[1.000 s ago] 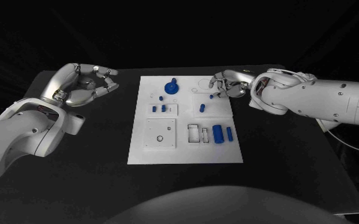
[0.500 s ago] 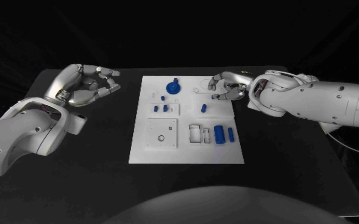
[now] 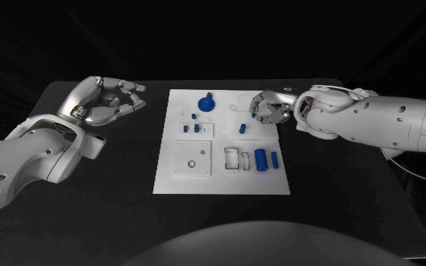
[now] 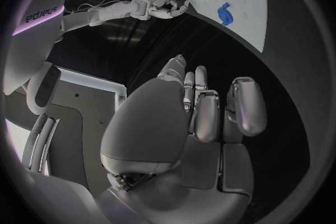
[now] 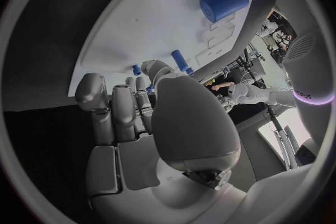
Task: Assemble the parts on the task board
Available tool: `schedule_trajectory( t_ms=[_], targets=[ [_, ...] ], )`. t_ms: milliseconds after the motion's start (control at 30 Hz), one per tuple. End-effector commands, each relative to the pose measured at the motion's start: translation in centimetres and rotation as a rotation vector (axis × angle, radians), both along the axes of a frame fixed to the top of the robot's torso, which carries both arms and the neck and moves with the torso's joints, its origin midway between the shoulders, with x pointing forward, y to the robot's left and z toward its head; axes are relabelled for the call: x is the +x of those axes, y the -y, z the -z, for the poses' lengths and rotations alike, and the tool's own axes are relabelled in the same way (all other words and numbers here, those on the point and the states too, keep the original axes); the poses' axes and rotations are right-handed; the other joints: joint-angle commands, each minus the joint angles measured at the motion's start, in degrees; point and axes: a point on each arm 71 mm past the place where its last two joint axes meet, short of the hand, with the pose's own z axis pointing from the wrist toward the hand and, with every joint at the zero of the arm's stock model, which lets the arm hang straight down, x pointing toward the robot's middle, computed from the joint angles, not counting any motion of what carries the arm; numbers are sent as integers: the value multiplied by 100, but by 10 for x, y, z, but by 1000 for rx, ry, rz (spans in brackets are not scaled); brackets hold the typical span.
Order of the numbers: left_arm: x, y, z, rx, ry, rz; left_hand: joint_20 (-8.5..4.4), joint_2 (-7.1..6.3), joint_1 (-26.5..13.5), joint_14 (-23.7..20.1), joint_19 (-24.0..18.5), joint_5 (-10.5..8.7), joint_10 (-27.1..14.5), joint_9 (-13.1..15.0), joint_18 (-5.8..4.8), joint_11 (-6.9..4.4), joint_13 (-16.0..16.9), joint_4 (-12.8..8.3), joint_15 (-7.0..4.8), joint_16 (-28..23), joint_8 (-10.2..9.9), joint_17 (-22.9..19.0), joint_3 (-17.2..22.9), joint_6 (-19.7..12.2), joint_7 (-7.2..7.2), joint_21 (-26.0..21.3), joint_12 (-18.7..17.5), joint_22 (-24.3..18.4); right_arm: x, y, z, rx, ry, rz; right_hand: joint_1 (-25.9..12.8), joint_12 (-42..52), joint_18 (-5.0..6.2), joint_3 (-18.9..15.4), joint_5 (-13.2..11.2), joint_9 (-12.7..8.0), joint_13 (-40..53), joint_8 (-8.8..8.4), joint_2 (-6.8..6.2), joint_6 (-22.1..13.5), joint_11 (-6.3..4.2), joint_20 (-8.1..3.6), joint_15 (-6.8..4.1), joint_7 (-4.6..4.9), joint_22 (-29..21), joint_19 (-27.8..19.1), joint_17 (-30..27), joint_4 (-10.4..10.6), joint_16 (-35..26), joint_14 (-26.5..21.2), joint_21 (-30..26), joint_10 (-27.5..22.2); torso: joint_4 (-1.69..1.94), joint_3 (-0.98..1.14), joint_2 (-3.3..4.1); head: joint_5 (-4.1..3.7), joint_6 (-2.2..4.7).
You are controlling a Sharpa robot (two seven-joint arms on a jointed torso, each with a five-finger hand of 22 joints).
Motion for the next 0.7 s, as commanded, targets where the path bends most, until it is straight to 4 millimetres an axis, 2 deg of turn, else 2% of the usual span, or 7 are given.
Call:
schedule_trajectory(
  t_ms=[33,133,300,400,533,700],
  targets=[
    [0,2,1,0,-20,14,7,8,64,27,30,23,-34,-10,56,-5,6,-4,-6,21,8,3,29,4,14,22,23,1020,0,0,3,-74,-18,5,-30,-24,54,96,37,-5,-12,-43,-45,76,-3,-1,13,-15,685,-83,-80,-39,-54,-101,-78,-31,-4,-7,-2,-10,0],
    [0,3,2,2,-21,15,8,10,67,27,30,26,-35,-10,56,-6,9,-3,-5,22,8,2,33,3,16,22,27,1020,0,0,3,-71,-6,8,-62,-3,60,142,41,-5,-13,-71,-45,112,15,5,23,-39,675,-120,-118,-68,-71,-137,-110,-7,-3,-5,0,-13,0],
    [0,3,3,9,-25,17,11,17,73,27,31,32,-37,-10,55,-6,14,-2,-1,22,6,0,39,3,21,24,38,1020,1,-2,1,-60,15,7,-159,46,66,251,36,-7,-21,-158,-27,167,67,36,63,-178,662,-179,-194,-129,-92,-203,-146,38,-1,-10,-1,-23,0],
    [0,3,3,11,-27,17,11,18,74,27,32,32,-37,-10,55,-6,14,-2,-1,22,6,-1,40,3,21,24,38,1020,1,-3,1,-53,20,4,-212,76,63,283,-9,-7,-24,-193,-10,185,66,45,68,-188,668,-168,-198,-139,-77,-197,-122,86,-3,-14,2,-20,0],
    [0,4,4,14,-31,17,15,27,88,26,32,39,-37,-11,55,-7,22,-4,4,22,4,-5,51,3,31,24,55,1020,2,-4,1,-39,27,-1,-292,130,59,342,-147,-29,-40,-316,2,120,66,56,72,-197,677,-139,-206,-178,-44,-177,-74,188,-3,-18,2,-18,0],
    [1,4,5,17,-36,18,17,33,101,23,31,43,-38,-10,56,-8,28,-6,6,19,4,-15,61,5,35,21,67,1019,3,-7,0,-27,33,-7,-338,154,57,414,-204,-68,-72,-463,4,35,66,61,72,-195,682,-119,-236,-226,-31,-174,-44,273,-6,-20,-1,-13,0]
  ],
)
